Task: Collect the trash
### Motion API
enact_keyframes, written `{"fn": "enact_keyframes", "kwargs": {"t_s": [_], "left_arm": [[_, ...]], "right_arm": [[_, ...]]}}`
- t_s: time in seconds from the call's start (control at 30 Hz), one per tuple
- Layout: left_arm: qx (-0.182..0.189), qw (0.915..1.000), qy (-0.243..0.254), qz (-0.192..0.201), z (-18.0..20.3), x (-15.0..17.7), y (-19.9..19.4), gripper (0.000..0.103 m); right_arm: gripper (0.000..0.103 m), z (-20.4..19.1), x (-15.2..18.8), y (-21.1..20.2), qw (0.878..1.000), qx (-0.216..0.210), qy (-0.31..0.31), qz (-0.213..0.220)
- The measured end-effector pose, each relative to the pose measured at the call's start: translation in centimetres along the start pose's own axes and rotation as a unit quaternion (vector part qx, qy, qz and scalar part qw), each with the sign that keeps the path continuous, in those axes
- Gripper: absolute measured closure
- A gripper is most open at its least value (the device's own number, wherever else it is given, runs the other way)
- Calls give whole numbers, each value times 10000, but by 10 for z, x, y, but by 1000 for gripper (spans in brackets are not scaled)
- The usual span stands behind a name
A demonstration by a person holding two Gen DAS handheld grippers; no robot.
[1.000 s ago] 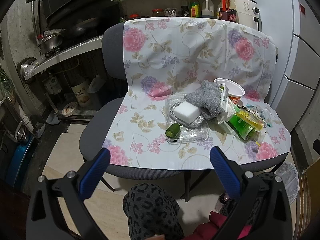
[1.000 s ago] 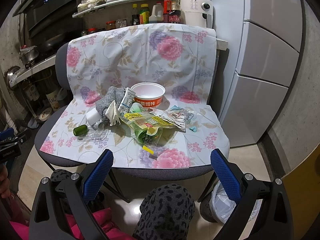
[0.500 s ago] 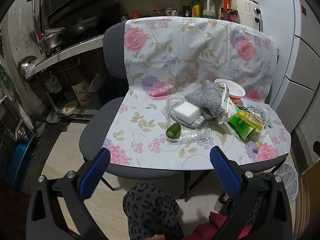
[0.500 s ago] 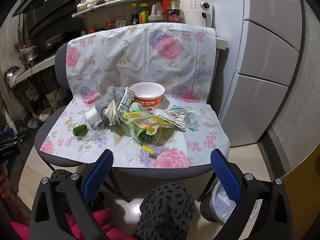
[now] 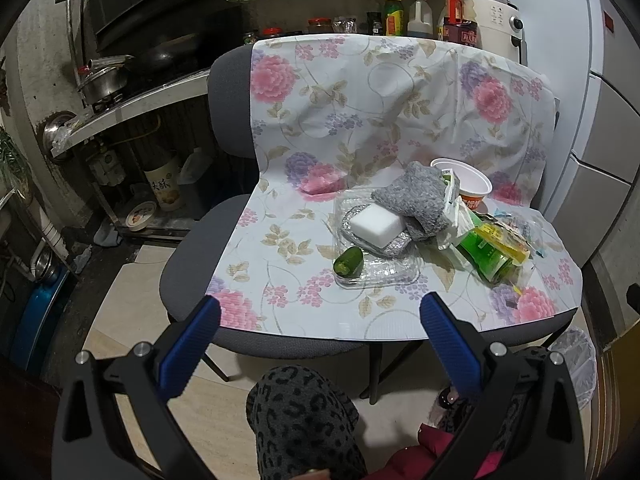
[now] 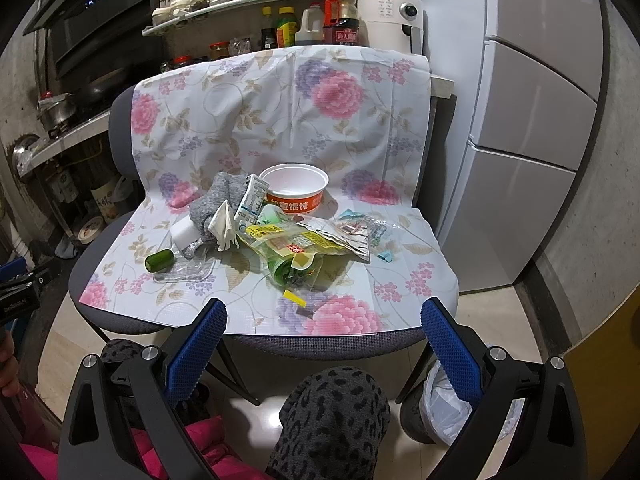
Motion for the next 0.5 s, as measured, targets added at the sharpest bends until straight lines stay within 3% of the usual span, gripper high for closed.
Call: {"fn": "enact_keyframes", "kwargs": {"t_s": [0.5], "left_arm": [[6, 10000, -7, 3, -1, 0, 0, 6]], "right_arm": [[6, -1, 0, 1, 10000, -8, 1, -2]]}}
Point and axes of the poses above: each gripper's, at about its wrist camera, not at the fingertips, and y roughly the way its jaws point, z to its right, x to its underside, the point moved 6 cm from there along y, roughly the way its jaws point, and after that the axes turned 7 degrees about -y, right-handed, at the moved point
